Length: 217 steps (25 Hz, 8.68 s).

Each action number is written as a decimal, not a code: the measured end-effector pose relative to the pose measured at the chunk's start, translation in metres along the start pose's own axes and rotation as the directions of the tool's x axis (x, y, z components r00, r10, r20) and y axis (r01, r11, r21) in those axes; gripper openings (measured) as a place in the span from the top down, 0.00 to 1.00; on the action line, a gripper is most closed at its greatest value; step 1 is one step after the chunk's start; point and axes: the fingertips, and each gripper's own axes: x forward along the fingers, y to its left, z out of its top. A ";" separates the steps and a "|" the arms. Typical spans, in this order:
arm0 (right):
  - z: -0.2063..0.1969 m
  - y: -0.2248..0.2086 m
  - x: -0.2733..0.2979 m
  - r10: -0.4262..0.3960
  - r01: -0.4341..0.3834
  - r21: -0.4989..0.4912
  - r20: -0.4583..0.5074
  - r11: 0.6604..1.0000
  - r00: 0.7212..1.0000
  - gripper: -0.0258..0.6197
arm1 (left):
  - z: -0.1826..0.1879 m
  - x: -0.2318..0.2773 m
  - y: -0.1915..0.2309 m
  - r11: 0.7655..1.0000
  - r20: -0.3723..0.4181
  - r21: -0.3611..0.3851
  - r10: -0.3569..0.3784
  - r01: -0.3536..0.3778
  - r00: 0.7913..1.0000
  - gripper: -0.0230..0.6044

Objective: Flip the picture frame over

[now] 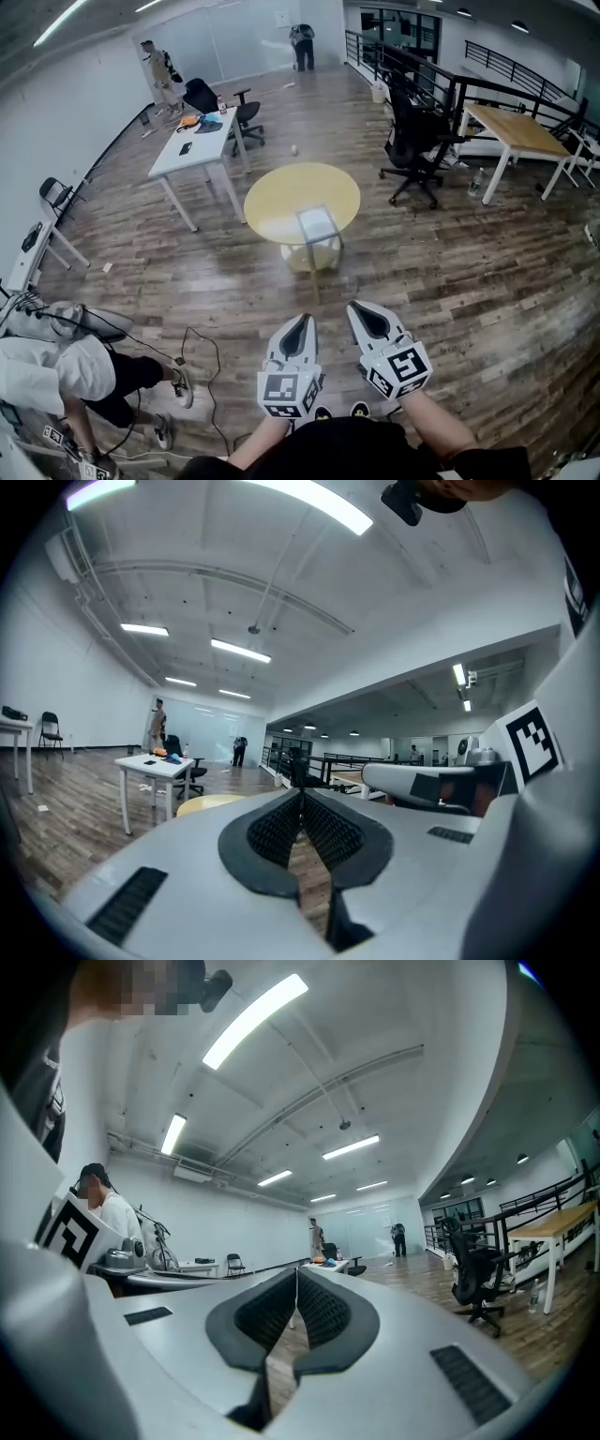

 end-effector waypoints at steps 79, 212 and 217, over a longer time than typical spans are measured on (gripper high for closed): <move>-0.411 -0.242 0.465 0.219 -0.805 -0.271 -0.872 0.528 0.437 0.71 | -0.083 0.544 0.360 0.993 -0.228 -0.037 0.105 -0.116 0.968 0.92; -0.444 -0.424 0.437 0.013 0.658 0.470 -0.819 0.589 0.573 0.74 | -0.103 0.568 0.352 1.000 -0.281 0.000 0.010 -0.010 0.960 0.92; -0.444 -0.430 0.441 -0.024 0.645 0.394 -0.842 0.655 0.539 0.74 | -0.103 0.564 0.359 1.000 -0.280 0.001 0.024 -0.024 0.960 0.92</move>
